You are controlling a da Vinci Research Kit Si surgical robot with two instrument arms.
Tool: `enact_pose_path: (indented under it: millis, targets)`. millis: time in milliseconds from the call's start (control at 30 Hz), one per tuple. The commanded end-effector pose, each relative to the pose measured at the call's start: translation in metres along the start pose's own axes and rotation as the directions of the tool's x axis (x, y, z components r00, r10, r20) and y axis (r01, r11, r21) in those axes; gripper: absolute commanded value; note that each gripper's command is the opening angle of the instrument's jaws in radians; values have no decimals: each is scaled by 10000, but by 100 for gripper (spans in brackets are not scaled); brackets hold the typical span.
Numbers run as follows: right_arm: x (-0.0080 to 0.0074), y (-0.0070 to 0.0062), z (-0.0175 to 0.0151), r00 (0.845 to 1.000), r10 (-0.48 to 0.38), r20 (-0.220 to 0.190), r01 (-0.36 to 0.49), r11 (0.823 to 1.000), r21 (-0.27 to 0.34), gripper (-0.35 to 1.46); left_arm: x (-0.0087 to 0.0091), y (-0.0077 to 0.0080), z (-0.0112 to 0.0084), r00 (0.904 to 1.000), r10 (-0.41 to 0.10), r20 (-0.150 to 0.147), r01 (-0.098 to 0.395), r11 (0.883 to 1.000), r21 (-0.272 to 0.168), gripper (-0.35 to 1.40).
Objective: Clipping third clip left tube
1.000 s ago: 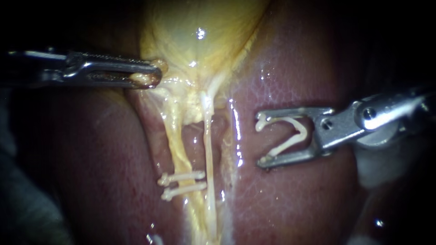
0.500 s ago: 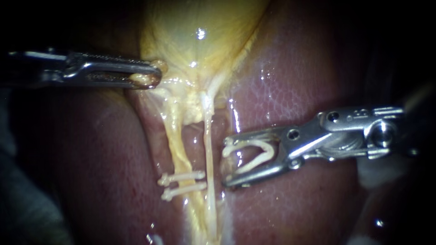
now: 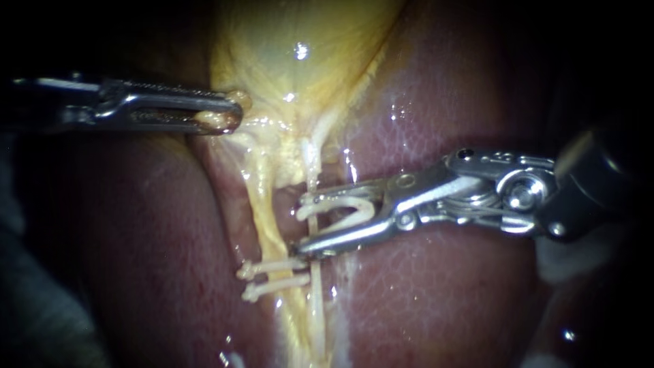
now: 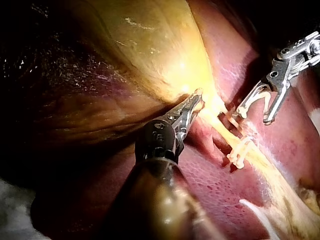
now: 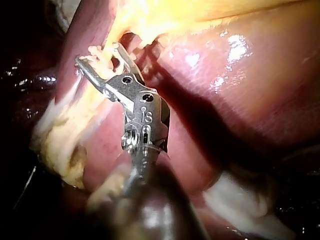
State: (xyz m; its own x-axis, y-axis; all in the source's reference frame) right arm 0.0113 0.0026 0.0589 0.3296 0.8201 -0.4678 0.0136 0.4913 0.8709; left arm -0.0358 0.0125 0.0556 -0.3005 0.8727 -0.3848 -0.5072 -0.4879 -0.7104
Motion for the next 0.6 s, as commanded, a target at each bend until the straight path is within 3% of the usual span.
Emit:
enact_pose_path:
  millis: [33,200,600]
  targets:
    - [-2,3,2,10000,24,-20,-24,10000,68,49,0,0,0,10000,-2,-1,2,10000,1,-35]
    - [-15,22,14,9992,395,-104,-391,9985,393,49,0,0,0,10000,-3,-1,3,10000,2,-35]
    - [-36,56,21,9981,605,-59,-603,9977,302,50,0,0,0,10000,-2,-2,2,10000,3,-35]
